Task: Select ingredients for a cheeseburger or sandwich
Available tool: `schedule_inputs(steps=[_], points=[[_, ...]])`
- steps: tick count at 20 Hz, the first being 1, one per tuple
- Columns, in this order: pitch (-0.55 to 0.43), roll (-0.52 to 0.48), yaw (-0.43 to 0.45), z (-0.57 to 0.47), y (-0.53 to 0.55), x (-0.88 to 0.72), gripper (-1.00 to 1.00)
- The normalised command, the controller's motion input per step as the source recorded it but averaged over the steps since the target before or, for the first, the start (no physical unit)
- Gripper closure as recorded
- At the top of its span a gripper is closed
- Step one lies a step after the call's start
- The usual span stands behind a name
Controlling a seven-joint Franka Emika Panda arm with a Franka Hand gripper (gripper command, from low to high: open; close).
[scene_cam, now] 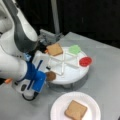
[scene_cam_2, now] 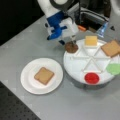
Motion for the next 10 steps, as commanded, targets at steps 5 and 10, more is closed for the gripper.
schedule_inputs(steps=[5, 10], points=[[0.048, 0.455, 0.129, -0.03, -0.33, 0.26, -1.00], [0.029, 0.399, 0.140, -0.05, -0.33, 0.24, -1.00]])
